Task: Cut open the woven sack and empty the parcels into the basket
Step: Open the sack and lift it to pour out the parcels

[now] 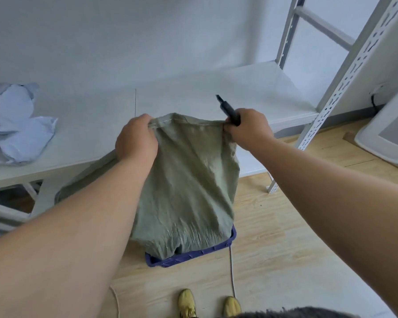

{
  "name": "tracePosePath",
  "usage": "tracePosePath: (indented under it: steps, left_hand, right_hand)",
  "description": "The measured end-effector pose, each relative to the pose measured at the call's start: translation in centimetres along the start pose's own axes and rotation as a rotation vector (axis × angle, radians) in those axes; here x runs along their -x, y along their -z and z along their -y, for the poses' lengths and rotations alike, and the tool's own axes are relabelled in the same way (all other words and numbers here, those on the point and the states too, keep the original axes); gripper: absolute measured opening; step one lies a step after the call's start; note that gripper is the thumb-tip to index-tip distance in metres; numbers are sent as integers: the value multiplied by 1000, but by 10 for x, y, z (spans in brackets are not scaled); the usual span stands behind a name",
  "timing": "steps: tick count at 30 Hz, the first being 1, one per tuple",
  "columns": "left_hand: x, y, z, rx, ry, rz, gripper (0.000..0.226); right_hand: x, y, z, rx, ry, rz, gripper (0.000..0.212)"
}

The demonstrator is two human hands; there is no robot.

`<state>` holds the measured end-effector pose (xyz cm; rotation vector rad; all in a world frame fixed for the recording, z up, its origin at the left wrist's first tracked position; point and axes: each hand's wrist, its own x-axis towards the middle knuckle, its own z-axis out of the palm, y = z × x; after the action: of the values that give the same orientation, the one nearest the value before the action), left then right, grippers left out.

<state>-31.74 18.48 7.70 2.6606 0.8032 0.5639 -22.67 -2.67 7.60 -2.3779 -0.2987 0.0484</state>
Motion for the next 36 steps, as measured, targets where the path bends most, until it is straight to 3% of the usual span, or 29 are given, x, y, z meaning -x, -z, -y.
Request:
tracePosePath:
  steps: [3, 6, 9, 12, 16, 20, 23, 26, 29, 32, 36]
  left_hand:
    - [-6, 4, 4, 71, 11, -109, 27]
    - [-8, 3, 5, 30, -23, 8, 23]
    - [-10, 4, 6, 123, -61, -103, 23]
    - [-9, -2, 9, 34, -55, 61, 20]
    - [-15, 3, 5, 200, -4, -17, 23]
    - [-18, 1, -14, 351, -190, 253, 20]
    - [-18, 1, -20, 409, -258, 351, 21]
    - [-15, 1, -1, 411, -203, 254, 22]
    - [-13, -5, 34, 91, -114, 297, 33]
    - [1, -11, 56, -32, 23, 426, 46]
    - [33, -20, 59, 1, 39, 385, 71]
  right_hand:
    - [-2, -5, 5, -175, -20, -143, 13]
    - [-2, -13, 9, -57, -28, 42, 8]
    - [-4, -14, 16, -186, -40, -148, 13]
    - [-5, -18, 19, -70, -45, 16, 8]
    - [-6, -23, 25, -205, -63, -60, 16]
    - [2, -32, 46, -448, -1, 226, 41]
    - [7, -44, 54, -432, -34, 367, 16]
    - [6, -57, 54, -433, -131, 215, 16]
    - [5, -64, 58, -437, -203, 34, 18]
    - [5, -71, 68, -453, -196, 28, 22]
    - [10, -85, 87, -472, -205, 30, 23]
